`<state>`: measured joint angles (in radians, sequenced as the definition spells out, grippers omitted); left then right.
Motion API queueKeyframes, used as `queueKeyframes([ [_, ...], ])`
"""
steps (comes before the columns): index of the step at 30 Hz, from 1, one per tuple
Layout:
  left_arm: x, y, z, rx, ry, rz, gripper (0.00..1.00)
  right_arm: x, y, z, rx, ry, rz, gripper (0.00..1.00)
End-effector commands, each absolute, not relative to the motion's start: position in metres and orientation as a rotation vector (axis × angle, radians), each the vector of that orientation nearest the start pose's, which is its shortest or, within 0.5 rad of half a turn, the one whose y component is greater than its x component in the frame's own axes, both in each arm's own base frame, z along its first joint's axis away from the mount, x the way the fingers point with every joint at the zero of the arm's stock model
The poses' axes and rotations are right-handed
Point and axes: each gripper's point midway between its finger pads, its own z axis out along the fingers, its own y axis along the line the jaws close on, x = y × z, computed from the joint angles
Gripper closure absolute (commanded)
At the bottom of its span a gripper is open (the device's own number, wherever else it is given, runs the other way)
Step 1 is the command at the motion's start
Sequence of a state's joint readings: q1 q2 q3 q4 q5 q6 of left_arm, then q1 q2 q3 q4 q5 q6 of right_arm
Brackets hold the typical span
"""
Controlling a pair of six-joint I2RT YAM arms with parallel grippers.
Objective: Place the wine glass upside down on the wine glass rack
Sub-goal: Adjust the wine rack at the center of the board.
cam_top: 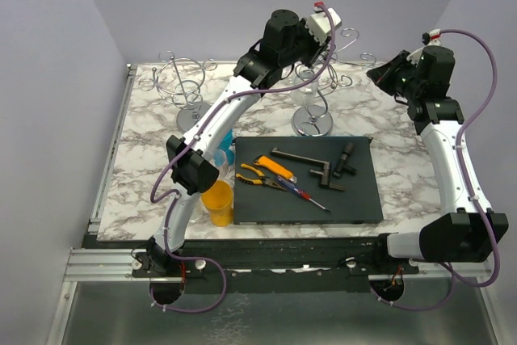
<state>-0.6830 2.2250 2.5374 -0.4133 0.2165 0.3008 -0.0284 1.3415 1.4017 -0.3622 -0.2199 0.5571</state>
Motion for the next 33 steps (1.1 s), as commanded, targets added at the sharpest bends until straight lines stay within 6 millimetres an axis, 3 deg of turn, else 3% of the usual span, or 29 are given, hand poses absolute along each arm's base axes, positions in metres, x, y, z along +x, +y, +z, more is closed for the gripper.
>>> queueKeyframes([
  [1,0.486,-0.42,0.4,0.895,1.395,-0.429,0.74,0.411,0.057,0.34,0.387,1.868,0.638,1.0],
  [7,0.48,-0.424,0.399,0.903,1.396,-0.461,0.75,0.404,0.054,0.345,0.395,1.863,0.621,0.99],
  [8,0.478,-0.423,0.4,0.908,1.396,-0.466,0.75,0.404,0.05,0.352,0.396,1.85,0.596,0.92],
  [9,0.477,-0.423,0.396,0.916,1.404,-0.47,0.75,0.403,0.048,0.358,0.399,1.836,0.583,0.77],
  [11,0.473,-0.423,0.396,0.928,1.401,-0.475,0.75,0.401,0.045,0.375,0.4,1.795,0.572,0.58],
  [13,0.472,-0.423,0.398,0.932,1.396,-0.478,0.75,0.401,0.044,0.387,0.399,1.773,0.572,0.48],
  [16,0.47,-0.424,0.398,0.937,1.393,-0.484,0.75,0.406,0.041,0.397,0.408,1.767,0.558,0.41],
  [23,0.467,-0.428,0.402,0.945,1.376,-0.489,0.75,0.433,0.035,0.389,0.427,1.795,0.557,0.38],
  [27,0.465,-0.431,0.402,0.95,1.371,-0.493,0.76,0.447,0.035,0.373,0.441,1.839,0.56,0.39],
  [33,0.466,-0.431,0.402,0.956,1.362,-0.485,0.8,0.452,0.041,0.362,0.439,1.848,0.605,0.54],
])
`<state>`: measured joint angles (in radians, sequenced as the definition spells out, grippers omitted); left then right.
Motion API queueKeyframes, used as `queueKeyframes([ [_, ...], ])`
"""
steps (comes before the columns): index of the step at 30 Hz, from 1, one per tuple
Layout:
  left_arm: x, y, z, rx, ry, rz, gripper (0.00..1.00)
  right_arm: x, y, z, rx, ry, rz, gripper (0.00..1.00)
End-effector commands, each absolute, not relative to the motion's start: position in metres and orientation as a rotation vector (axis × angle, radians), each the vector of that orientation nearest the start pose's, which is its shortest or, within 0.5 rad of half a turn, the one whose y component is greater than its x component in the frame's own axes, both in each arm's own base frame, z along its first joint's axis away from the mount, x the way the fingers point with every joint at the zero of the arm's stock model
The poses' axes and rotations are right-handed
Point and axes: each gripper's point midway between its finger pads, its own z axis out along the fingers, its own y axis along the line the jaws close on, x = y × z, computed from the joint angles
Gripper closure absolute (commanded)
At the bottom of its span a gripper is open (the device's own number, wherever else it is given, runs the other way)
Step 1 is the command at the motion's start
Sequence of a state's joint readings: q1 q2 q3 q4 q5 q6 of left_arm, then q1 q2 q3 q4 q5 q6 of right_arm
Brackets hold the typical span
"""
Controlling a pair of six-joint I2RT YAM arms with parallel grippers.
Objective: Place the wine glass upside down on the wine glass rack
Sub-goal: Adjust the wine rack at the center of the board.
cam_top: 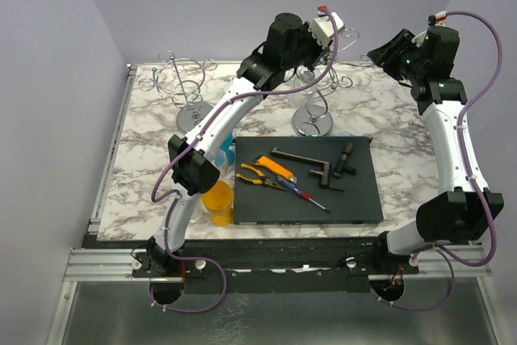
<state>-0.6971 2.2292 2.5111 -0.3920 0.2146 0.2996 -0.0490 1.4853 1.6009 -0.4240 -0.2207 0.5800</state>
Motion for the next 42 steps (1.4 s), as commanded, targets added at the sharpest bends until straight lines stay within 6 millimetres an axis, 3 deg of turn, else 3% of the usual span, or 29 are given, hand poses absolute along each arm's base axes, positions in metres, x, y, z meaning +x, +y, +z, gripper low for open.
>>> queueKeyframes([
  [1,0.465,-0.432,0.403,0.956,1.36,-0.486,0.81,0.452,0.042,0.36,0.442,1.85,0.615,0.58],
  [7,0.466,-0.432,0.407,0.953,1.345,-0.479,0.83,0.447,0.046,0.353,0.454,1.85,0.648,0.91],
  [10,0.468,-0.433,0.409,0.948,1.337,-0.471,0.84,0.444,0.048,0.349,0.454,1.853,0.659,0.99],
  [19,0.473,-0.435,0.416,0.918,1.319,-0.456,0.88,0.428,0.061,0.352,0.444,1.839,0.755,1.0],
  [30,0.483,-0.432,0.422,0.878,1.302,-0.386,0.87,0.398,0.084,0.341,0.45,1.869,0.909,0.99],
  [42,0.477,-0.45,0.429,0.904,1.224,-0.396,0.84,0.374,0.096,0.346,0.389,1.925,0.94,0.97],
])
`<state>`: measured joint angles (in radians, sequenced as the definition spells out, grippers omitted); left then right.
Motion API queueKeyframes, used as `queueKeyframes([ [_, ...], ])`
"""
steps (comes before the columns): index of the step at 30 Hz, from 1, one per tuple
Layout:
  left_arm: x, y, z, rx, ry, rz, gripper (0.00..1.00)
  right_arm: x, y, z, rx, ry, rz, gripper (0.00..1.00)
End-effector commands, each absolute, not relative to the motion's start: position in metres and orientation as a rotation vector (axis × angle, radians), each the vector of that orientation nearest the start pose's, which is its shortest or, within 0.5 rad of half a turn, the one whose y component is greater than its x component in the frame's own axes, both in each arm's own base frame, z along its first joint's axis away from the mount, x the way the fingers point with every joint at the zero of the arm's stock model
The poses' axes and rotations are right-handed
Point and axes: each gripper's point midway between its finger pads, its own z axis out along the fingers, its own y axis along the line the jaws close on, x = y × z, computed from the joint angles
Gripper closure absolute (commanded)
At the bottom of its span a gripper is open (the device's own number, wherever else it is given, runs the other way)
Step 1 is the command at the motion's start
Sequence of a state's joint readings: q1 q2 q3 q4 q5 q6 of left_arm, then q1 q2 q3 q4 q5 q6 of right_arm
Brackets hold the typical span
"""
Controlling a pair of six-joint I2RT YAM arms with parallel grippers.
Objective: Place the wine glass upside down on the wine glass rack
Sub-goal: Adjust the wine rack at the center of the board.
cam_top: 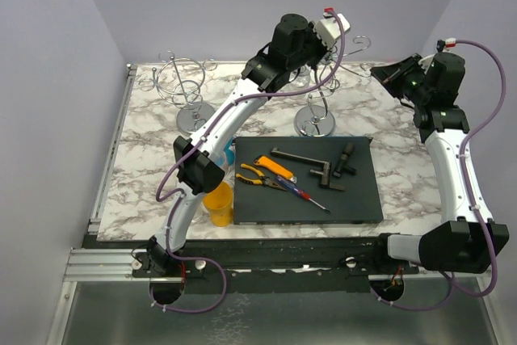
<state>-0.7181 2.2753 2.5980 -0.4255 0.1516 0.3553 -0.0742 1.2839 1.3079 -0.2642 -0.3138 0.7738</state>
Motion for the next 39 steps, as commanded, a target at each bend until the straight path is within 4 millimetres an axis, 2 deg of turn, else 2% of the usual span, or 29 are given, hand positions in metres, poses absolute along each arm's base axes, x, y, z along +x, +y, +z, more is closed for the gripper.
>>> queueKeyframes([
  [1,0.475,-0.452,0.43,0.909,1.22,-0.404,0.84,0.373,0.094,0.346,0.383,1.93,0.918,0.93],
  [6,0.469,-0.454,0.429,0.927,1.217,-0.42,0.84,0.373,0.066,0.357,0.4,1.923,0.695,0.52],
  [10,0.464,-0.453,0.426,0.952,1.222,-0.425,0.85,0.383,0.053,0.381,0.382,1.868,0.619,0.4],
  [15,0.459,-0.455,0.426,0.966,1.22,-0.439,0.85,0.403,0.042,0.411,0.368,1.794,0.59,0.36],
  [19,0.454,-0.458,0.423,0.981,1.22,-0.452,0.85,0.429,0.037,0.416,0.37,1.783,0.582,0.34],
  [23,0.451,-0.462,0.421,0.99,1.218,-0.463,0.85,0.46,0.033,0.404,0.381,1.802,0.582,0.33],
  [27,0.448,-0.465,0.422,0.994,1.211,-0.469,0.85,0.482,0.032,0.397,0.385,1.786,0.602,0.32],
  [34,0.447,-0.466,0.421,0.999,1.21,-0.467,0.85,0.507,0.031,0.39,0.426,1.756,0.654,0.35],
  [39,0.447,-0.466,0.422,0.998,1.21,-0.469,0.86,0.519,0.034,0.377,0.464,1.764,0.714,0.44],
])
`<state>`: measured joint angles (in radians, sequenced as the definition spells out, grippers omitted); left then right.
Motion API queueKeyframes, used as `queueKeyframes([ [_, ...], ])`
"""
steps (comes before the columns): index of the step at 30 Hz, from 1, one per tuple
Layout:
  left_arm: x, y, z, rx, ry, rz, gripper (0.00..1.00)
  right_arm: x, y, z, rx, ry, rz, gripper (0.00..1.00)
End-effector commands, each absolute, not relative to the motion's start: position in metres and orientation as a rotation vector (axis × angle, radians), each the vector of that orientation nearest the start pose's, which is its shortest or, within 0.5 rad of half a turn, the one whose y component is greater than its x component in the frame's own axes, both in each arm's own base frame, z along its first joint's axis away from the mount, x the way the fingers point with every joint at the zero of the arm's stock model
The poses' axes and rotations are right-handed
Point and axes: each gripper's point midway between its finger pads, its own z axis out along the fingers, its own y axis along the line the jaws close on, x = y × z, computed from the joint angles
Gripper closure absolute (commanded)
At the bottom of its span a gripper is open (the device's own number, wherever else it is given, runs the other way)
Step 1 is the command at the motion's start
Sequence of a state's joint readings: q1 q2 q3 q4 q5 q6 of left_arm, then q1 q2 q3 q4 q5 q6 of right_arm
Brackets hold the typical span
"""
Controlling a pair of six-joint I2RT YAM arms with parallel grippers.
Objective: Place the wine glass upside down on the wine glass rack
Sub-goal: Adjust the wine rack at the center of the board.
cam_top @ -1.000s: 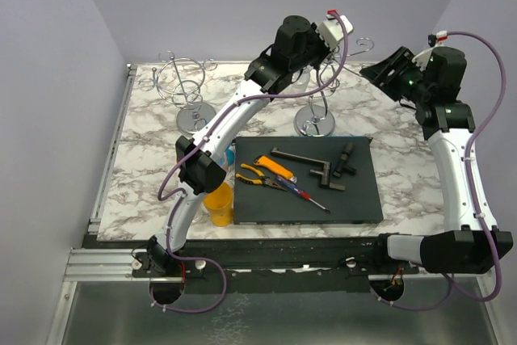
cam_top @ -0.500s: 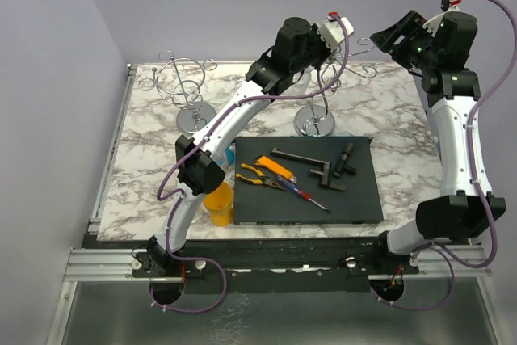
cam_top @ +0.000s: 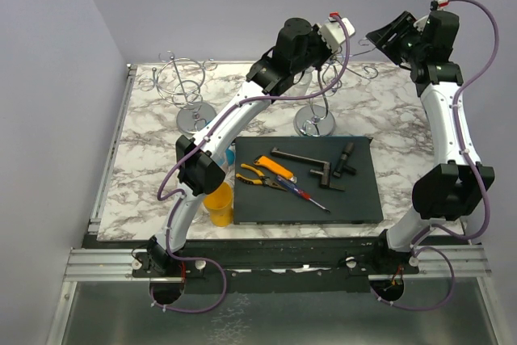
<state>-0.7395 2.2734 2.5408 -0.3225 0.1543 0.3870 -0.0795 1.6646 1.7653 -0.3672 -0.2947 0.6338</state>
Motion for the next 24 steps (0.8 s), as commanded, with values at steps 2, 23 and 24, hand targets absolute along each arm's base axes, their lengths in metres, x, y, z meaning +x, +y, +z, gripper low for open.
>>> queueKeyframes([
  [2,0.447,-0.465,0.422,0.997,1.211,-0.467,0.86,0.522,0.034,0.369,0.481,1.771,0.725,0.48],
  [23,0.456,-0.462,0.418,0.987,1.217,-0.408,0.87,0.516,0.038,0.332,0.527,1.815,0.796,0.93],
  [24,0.458,-0.461,0.419,0.981,1.218,-0.399,0.87,0.514,0.038,0.333,0.525,1.812,0.796,0.96],
])
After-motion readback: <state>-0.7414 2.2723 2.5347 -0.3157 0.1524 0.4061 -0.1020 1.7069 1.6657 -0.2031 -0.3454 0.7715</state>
